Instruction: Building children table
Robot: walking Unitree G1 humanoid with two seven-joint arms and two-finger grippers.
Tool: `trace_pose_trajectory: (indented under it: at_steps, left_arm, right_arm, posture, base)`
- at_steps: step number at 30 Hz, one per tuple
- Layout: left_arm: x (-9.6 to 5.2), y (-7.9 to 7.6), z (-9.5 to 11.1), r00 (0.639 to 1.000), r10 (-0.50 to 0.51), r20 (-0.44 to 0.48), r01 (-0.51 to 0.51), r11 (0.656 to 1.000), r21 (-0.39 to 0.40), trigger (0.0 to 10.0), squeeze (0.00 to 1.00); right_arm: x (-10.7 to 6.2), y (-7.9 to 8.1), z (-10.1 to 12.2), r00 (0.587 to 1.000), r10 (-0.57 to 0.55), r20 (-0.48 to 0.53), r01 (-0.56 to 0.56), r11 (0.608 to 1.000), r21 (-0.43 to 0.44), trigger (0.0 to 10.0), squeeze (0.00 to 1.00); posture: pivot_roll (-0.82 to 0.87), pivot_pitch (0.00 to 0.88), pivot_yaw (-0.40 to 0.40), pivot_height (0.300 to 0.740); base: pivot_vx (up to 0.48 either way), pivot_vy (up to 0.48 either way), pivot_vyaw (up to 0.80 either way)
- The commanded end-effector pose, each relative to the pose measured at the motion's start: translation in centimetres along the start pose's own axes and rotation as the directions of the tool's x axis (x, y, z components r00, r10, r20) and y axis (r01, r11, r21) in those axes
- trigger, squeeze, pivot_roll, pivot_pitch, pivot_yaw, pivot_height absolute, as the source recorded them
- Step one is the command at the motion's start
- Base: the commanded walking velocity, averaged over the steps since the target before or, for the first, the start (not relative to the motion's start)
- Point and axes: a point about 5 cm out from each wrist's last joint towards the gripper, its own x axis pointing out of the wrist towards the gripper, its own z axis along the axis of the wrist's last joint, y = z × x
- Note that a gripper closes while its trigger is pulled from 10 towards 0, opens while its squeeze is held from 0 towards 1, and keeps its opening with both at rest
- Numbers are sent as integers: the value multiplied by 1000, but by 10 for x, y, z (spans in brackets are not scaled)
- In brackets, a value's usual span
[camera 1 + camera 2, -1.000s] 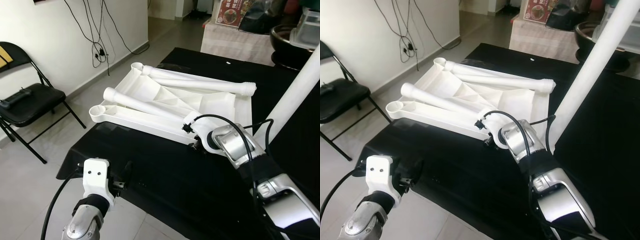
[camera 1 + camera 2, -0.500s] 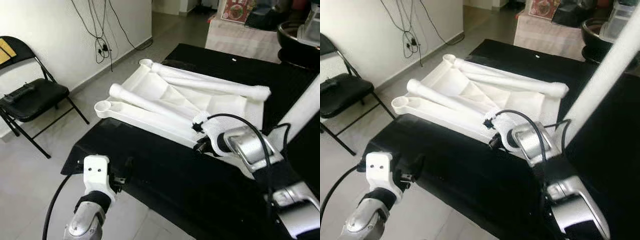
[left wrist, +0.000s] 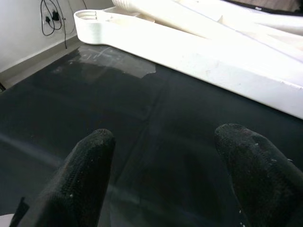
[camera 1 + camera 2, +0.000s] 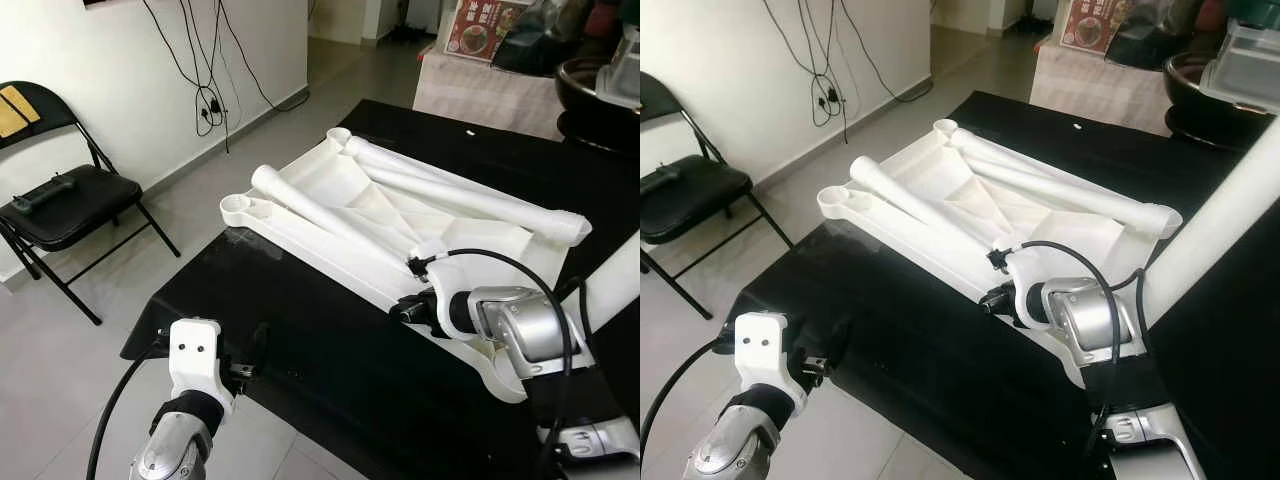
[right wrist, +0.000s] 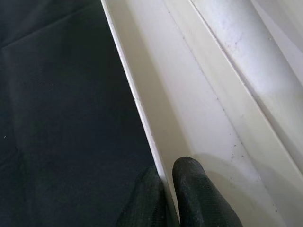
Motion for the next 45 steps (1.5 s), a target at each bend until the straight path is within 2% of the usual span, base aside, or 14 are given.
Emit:
trace_pose_trajectory:
  at_steps: [1, 8, 18, 45]
  left_arm:
    - [-1, 0, -4, 1000, -3, -22, 3, 1000, -9, 10000, 0]
    - [-1, 2, -4, 1000, -1, -23, 1, 1000, -4, 10000, 0]
    - [0, 1, -4, 1000, -2, -22, 1, 1000, -9, 10000, 0]
    - [0, 3, -4, 1000, -5, -22, 5, 1000, -6, 10000, 0]
  right_arm:
    - [-6, -6, -5, 1000, -20, 7, 19, 999, 44, 10000, 0]
    - [-7, 3, -8, 1000, 2, 9, -3, 999, 50, 10000, 0]
    - [-12, 12, -9, 997, 66, -30, -66, 998, 9, 10000, 0]
    - [-23, 18, -4, 988, 152, -17, -153, 987, -51, 10000, 0]
  posture:
    - [-56, 125, -40, 740]
    - [-45, 115, -37, 740]
    - [-46, 118, -47, 740]
    - [-41, 117, -40, 740]
  base:
    - [0, 0, -738]
    - [0, 0, -746]
    - [0, 0, -749]
    - [0, 0, -749]
